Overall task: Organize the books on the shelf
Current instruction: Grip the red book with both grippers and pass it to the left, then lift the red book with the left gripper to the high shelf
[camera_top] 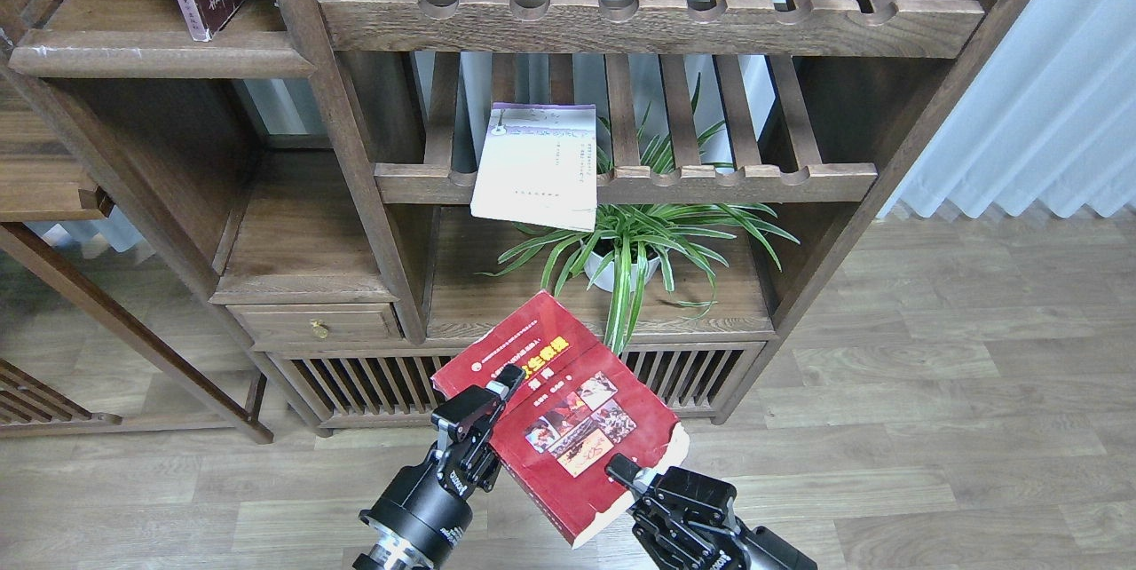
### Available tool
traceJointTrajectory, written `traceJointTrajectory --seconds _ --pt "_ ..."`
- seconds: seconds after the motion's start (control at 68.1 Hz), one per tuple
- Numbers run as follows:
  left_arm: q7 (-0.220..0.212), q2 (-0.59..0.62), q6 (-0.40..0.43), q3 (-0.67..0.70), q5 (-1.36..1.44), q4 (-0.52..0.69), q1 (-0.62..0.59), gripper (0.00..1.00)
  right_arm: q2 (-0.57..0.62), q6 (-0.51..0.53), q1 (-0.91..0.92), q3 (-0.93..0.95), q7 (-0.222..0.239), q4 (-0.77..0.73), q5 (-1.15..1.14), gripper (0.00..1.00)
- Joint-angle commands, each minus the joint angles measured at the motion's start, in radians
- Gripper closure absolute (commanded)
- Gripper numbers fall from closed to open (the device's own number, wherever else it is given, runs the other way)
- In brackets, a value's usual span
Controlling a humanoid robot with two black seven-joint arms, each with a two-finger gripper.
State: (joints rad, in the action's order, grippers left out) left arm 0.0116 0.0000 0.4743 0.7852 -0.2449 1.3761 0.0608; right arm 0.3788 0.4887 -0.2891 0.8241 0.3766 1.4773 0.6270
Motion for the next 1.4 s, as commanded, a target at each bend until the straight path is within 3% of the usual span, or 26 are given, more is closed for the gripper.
traceJointTrajectory --seconds 0.0,0.22,0.543,0.632,0.646,0.69,0.852,1.116,1.381 --pt "-0.001 0.0 0.014 0.051 0.128 0.015 0.002 0.95 0.0 0.0 0.048 0.046 -0.001 -0.031 -0.003 0.1" --pt "-0.065 0.0 0.014 0.178 0.406 0.083 0.019 0.95 0.0 0.0 0.062 0.099 -0.001 -0.061 -0.004 0.04" --pt "-0.09 0.026 0.014 0.382 0.546 0.271 0.04 0.95 -0.009 0.0 0.085 0.099 -0.002 -0.114 -0.001 0.03" --pt "-0.145 0.078 0.014 0.48 0.549 0.308 0.034 0.95 -0.009 0.0 0.1 0.099 -0.002 -0.144 0.003 0.03" --pt "-0.172 0.096 0.014 0.546 0.549 0.314 0.033 0.95 -0.009 0.0 0.102 0.099 -0.002 -0.152 0.007 0.03" --pt "-0.185 0.124 0.014 0.598 0.549 0.32 0.031 0.95 -0.009 0.0 0.102 0.099 -0.002 -0.154 0.008 0.03" --pt "-0.188 0.193 0.014 0.689 0.549 0.396 0.028 0.94 -0.009 0.0 0.105 0.099 -0.004 -0.158 0.008 0.03" --pt "-0.208 0.279 0.014 0.81 0.55 0.399 -0.035 0.94 -0.008 0.0 0.105 0.099 -0.004 -0.158 0.008 0.03" --pt "-0.228 0.48 0.014 0.971 0.579 0.385 -0.16 0.94 -0.011 0.0 0.113 0.099 -0.018 -0.166 0.008 0.03"
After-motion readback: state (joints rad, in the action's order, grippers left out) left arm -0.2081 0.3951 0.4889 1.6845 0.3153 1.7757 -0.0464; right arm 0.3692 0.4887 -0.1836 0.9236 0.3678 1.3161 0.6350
